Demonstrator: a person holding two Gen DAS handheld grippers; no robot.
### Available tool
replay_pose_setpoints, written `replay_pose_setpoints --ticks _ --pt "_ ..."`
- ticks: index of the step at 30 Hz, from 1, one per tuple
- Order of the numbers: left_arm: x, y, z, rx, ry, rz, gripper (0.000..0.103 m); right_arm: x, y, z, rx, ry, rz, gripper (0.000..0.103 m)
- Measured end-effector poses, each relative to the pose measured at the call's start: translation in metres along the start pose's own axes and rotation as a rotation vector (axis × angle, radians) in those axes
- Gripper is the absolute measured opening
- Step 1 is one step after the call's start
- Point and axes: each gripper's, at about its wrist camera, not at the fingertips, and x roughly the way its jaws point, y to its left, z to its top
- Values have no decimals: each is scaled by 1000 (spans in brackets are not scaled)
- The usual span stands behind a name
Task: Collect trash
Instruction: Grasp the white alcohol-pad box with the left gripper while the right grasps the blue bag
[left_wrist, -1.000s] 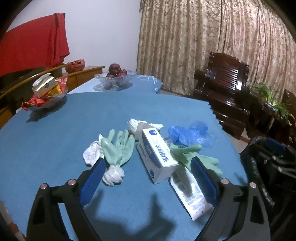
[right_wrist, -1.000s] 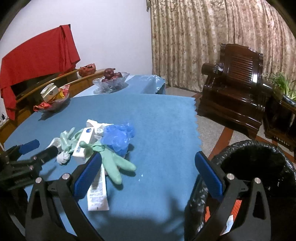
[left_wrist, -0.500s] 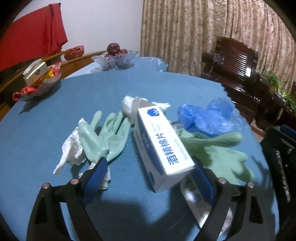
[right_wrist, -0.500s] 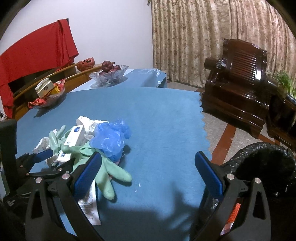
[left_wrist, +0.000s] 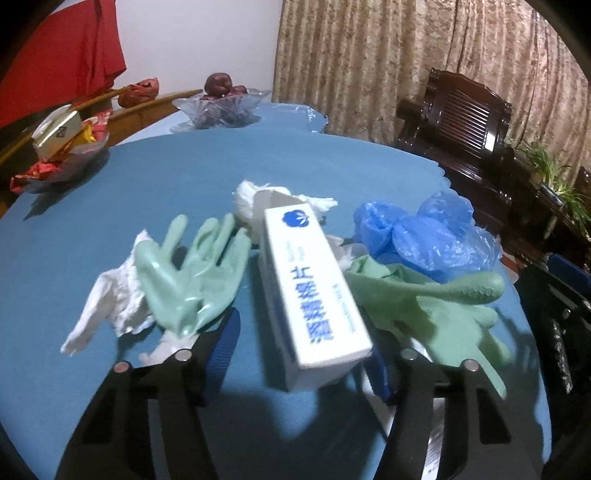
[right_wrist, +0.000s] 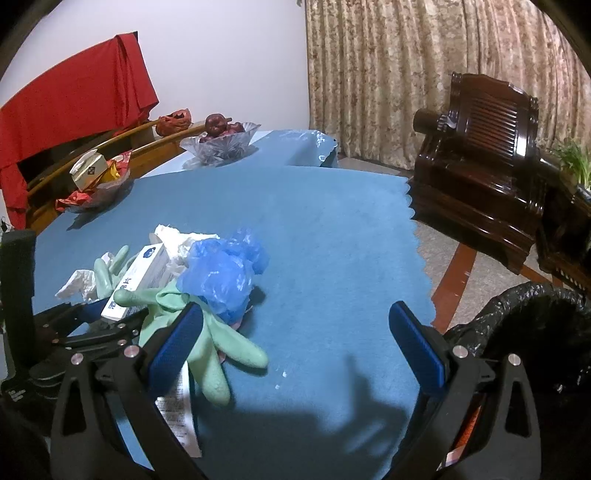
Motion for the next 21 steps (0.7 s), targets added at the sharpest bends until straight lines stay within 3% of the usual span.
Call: replay_pose_setpoints --ticks 8,21 --pt "8 -5 8 -9 12 -10 33 2 0 7 -3 -5 2 98" --pt "-26 13 17 -46 -65 -19 30 31 16 21 -3 12 -2 97"
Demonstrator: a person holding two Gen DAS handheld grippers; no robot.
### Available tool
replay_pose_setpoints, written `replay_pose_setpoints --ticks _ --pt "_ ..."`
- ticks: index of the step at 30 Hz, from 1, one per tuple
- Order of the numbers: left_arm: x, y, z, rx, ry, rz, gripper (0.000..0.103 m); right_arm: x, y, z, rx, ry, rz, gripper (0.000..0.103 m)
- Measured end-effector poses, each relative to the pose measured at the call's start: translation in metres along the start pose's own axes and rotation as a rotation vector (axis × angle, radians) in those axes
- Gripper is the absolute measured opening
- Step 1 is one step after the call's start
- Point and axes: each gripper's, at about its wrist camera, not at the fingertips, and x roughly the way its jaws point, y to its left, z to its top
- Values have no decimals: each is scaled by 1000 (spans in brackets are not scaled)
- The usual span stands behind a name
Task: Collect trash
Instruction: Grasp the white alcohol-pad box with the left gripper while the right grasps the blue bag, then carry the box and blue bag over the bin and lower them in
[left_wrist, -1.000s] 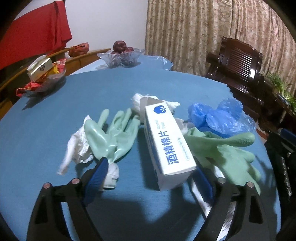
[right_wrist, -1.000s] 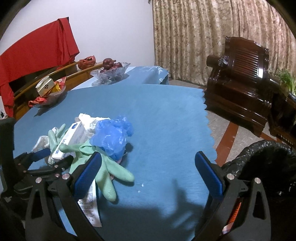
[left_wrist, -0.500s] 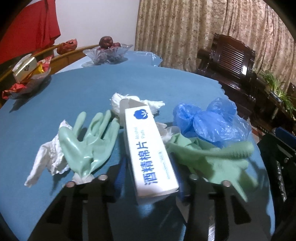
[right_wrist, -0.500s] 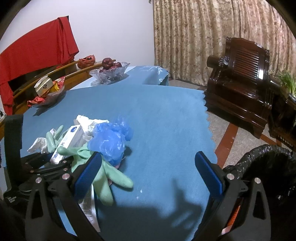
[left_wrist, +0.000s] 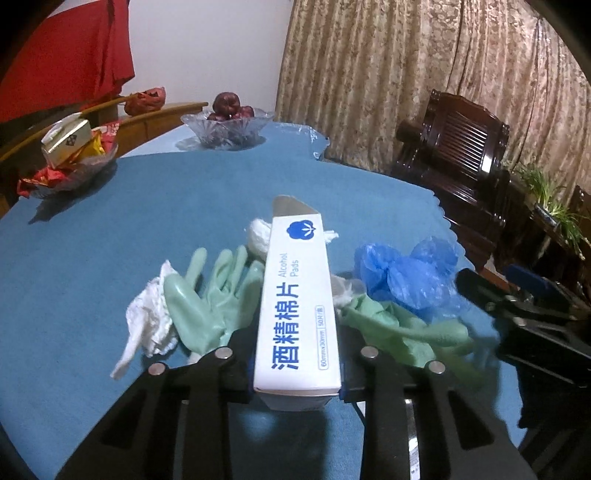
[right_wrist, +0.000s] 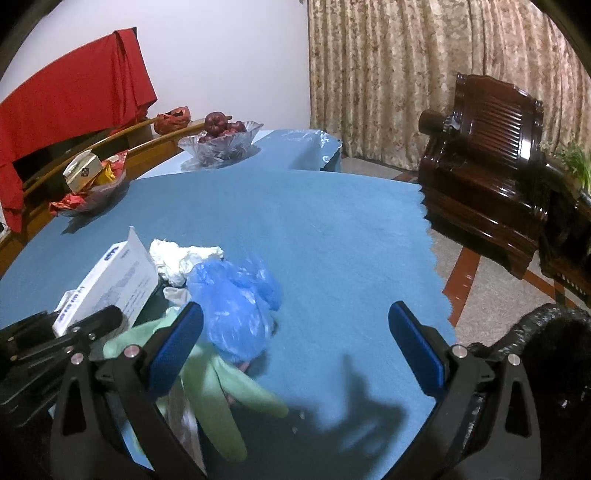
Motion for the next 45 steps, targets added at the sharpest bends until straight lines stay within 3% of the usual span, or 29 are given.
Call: replay_pose_setpoints --ticks 11,14,17,21,32,45 --pt "4 5 8 -9 -8 7 30 42 13 7 16 95 60 74" --pt "4 5 9 -8 -8 8 30 49 19 4 -2 125 98 58" --pt "5 6 10 -11 -5 8 30 48 24 3 -14 140 153 35" --pt "1 7 11 -8 -9 12 30 39 25 6 -21 130 191 22" --pt "-27 -6 14 19 -49 9 30 -23 10 22 -16 13 202 20" --pt "-71 -53 6 62 -73 -51 30 -104 -18 20 30 -99 160 20"
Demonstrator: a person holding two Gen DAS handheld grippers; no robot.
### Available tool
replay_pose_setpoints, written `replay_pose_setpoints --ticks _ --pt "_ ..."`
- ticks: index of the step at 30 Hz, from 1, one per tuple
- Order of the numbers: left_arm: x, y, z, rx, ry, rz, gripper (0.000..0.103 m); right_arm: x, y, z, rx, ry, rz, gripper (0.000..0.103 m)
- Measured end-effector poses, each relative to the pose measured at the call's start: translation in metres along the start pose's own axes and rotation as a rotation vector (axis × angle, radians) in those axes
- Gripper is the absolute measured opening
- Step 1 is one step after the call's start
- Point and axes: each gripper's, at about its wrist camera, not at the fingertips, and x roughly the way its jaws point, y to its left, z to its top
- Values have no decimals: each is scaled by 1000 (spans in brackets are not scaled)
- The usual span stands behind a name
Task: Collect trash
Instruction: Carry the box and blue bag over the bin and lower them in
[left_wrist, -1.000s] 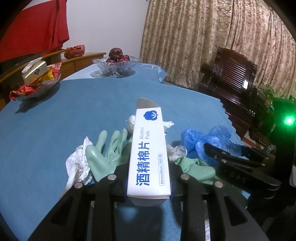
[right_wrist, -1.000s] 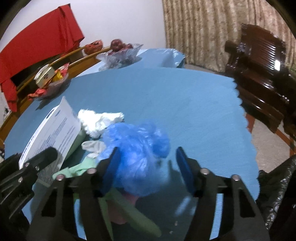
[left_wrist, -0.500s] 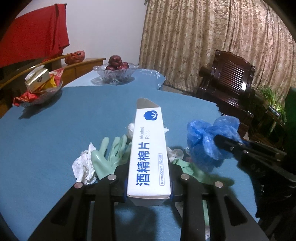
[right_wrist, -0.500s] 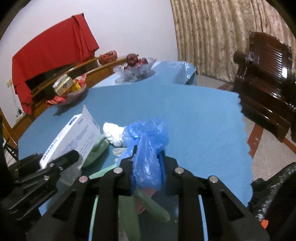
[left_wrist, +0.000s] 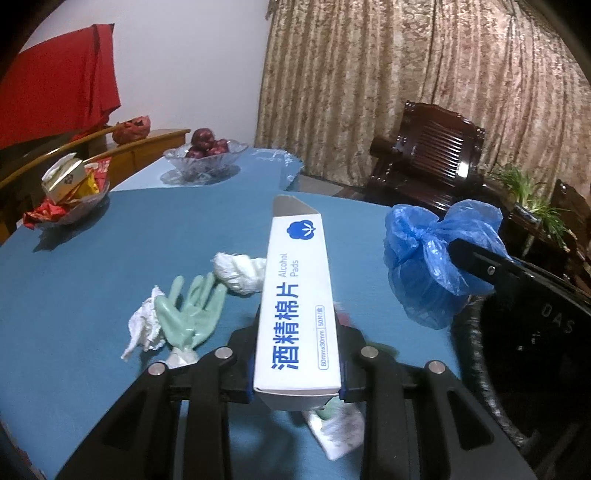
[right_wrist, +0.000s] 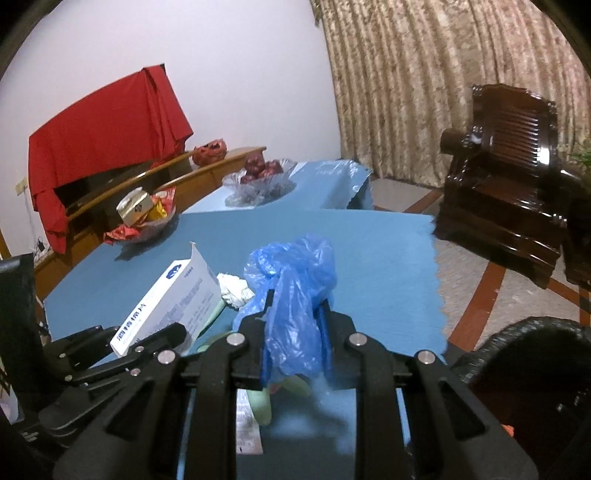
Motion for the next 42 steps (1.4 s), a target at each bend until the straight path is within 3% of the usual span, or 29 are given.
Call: replay_pose_setpoints --ticks 19,25,36,39,40,42 --pt "-26 -139 -10 151 -3 -250 30 -136 -86 -35 78 -90 -249 20" --pt "-23 -181 -13 197 -3 -321 30 -162 -117 -52 114 -95 -333 20" --pt "6 -250 -27 267 69 -422 30 -176 -164 -87 165 -47 -448 21" --pt "12 -261 -28 277 92 -452 40 -176 -173 -96 180 -31 -482 25" --pt "13 -263 -29 278 94 -456 48 -177 -176 -97 184 -28 -491 28" --pt "13 -265 -29 281 92 -462 55 -179 -183 -103 196 -22 -510 41"
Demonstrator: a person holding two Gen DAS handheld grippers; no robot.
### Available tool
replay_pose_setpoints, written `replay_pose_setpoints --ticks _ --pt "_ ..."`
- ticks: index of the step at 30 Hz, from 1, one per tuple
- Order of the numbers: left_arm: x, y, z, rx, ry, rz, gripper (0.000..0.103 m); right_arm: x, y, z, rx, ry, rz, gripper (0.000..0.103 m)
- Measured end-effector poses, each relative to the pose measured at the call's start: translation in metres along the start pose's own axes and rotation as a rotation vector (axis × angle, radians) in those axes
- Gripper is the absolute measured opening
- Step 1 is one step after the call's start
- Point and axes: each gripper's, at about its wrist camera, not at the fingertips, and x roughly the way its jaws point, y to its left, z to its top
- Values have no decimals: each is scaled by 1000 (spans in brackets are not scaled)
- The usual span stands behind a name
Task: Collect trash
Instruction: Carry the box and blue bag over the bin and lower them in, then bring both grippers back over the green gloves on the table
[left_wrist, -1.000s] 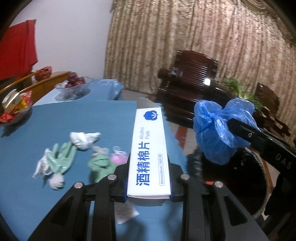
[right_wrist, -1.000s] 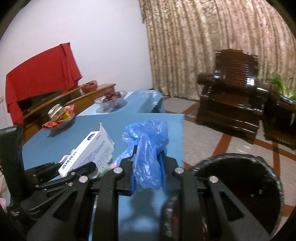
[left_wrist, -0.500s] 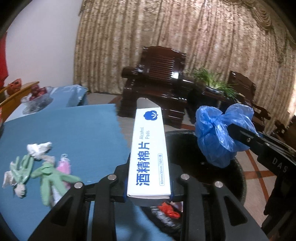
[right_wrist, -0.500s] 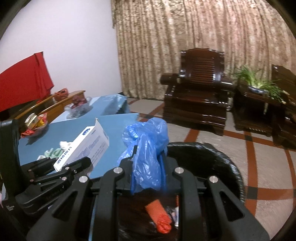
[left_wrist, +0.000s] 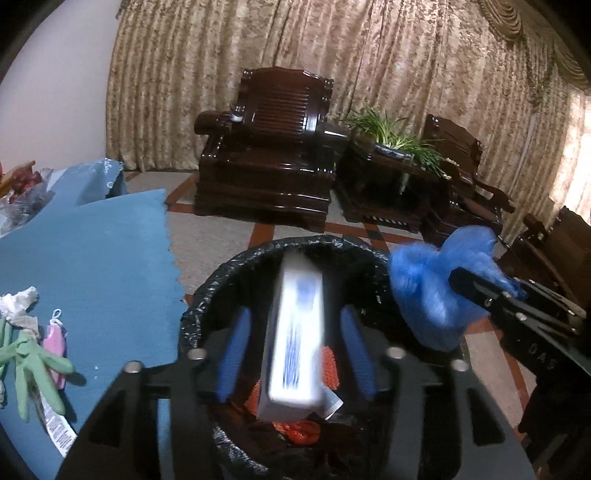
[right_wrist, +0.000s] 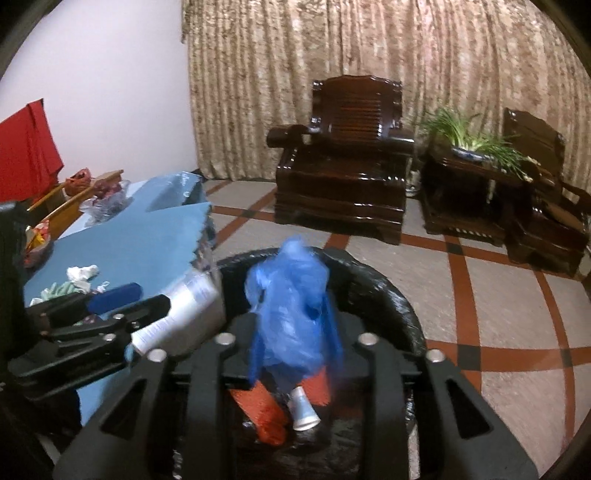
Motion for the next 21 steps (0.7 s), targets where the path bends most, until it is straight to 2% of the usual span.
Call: replay_pose_setpoints --ticks 1,3,4,6,8,9,11,15,21 --pt "-1 0 -1 3 -1 -2 59 0 -3 -1 6 -1 -10 52" --pt "-3 2 0 6 -4 5 64 0 -8 -3 20 -8 -20 60" --pt "-4 3 -1 4 -6 9 68 0 -9 -4 25 -11 -25 73" --pt "-10 10 -1 -5 -16 26 75 -2 -11 -3 37 -26 -44 91" --pt "-16 18 0 -13 -30 48 85 -7 -8 -2 45 -43 -47 94" --pt "-21 22 0 -18 -40 62 86 -7 -8 -1 48 -43 -39 97" --pt "-29 29 -2 -28 -49 92 93 -10 -2 2 55 -46 -17 98" --pt "-54 56 -9 -62 -74 152 96 -11 19 12 45 -54 40 98" --pt "-96 104 -25 -94 -110 277 96 -5 74 21 -7 -54 146 98"
